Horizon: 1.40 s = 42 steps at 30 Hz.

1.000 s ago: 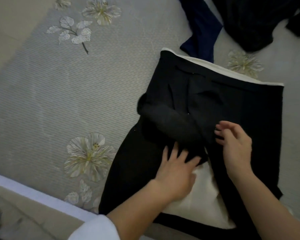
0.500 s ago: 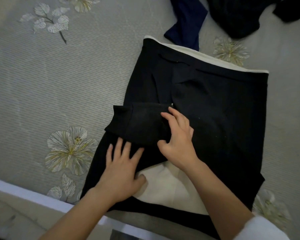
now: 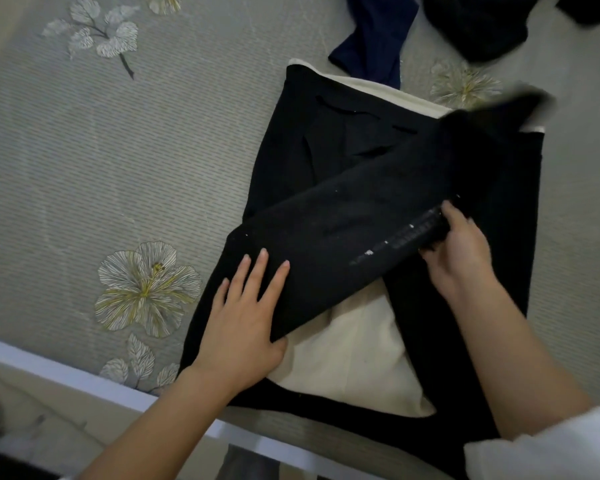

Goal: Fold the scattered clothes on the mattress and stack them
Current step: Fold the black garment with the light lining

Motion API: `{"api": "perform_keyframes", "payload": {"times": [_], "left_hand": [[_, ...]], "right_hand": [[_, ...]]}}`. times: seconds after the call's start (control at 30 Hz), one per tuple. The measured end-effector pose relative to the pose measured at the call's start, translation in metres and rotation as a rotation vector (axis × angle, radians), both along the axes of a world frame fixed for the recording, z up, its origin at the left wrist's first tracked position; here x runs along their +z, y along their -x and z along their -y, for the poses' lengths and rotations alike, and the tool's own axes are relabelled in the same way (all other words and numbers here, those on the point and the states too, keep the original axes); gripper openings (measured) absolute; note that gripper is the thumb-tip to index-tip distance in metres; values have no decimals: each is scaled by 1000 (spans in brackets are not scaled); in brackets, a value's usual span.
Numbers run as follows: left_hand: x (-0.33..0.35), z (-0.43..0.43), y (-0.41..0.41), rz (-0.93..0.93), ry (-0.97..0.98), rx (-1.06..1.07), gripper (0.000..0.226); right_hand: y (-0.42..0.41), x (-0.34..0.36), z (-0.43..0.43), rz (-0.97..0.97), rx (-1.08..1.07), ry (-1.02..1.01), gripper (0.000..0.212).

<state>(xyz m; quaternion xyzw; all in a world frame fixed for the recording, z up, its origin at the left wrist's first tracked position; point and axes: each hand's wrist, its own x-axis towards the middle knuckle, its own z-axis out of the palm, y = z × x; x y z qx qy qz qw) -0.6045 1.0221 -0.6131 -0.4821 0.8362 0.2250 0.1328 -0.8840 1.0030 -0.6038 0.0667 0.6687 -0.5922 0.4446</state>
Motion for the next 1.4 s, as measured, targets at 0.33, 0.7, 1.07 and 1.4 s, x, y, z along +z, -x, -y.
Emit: {"api": "perform_keyframes", "payload": {"times": [0.33, 0.7, 1.07, 1.4], "left_hand": [[-1, -32, 22, -130, -121, -133, 62], [-35, -8, 17, -88, 113, 9, 64], [-52, -21, -7, -56, 98, -93, 71], [-42, -85, -51, -63, 28, -380, 76]], "right_hand": [[50, 2, 0, -221, -72, 22, 18], [-7, -26, -31, -1265, 926, -518, 76], [-19, -32, -58, -1164, 1225, -658, 74], [-34, 7, -287, -967, 1213, -750, 81]]}}
